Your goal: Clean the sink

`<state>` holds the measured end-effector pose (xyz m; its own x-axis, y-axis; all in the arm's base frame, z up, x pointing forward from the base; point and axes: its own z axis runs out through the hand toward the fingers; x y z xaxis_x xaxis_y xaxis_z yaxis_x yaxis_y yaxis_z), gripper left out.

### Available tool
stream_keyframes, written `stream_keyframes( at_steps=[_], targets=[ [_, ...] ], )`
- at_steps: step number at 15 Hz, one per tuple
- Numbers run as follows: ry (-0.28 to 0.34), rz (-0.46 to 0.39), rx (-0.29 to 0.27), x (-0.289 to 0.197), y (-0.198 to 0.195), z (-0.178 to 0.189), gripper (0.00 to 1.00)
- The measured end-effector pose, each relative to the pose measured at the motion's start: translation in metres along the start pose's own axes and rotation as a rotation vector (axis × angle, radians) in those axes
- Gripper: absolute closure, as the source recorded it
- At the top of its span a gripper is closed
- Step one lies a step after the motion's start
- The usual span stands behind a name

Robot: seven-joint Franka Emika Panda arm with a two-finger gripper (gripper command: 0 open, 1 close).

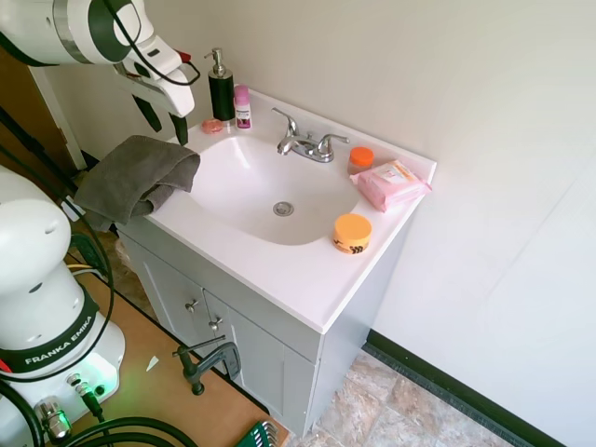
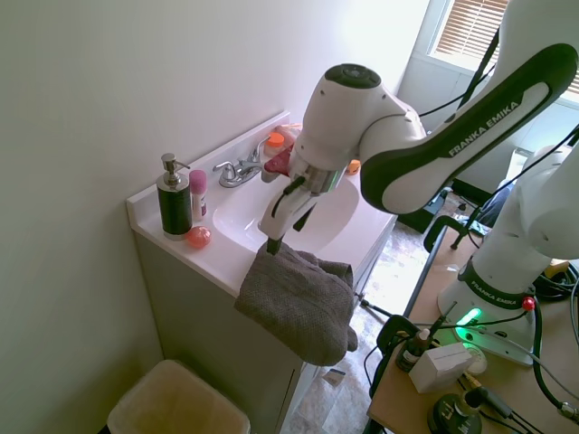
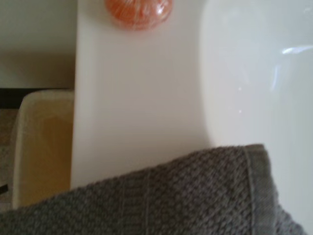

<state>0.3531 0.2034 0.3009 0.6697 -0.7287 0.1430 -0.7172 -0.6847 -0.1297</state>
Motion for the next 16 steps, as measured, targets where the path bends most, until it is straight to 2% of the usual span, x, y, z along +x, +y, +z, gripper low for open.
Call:
stream_keyframes(
  at_steps=[4,10,11,16],
  targets=[
    [0.004,-0.024,-0.019,-0.029,-0.001,0.008,0.00],
    [0.000,-0.027,-0.037,-0.040,0.001,0.052,0.00],
    [0.001,-0.026,-0.038,-0.039,0.000,0.055,1.00],
    [-0.002,-0.025,-0.040,-0.039,-0.001,0.056,1.00]
  ],
)
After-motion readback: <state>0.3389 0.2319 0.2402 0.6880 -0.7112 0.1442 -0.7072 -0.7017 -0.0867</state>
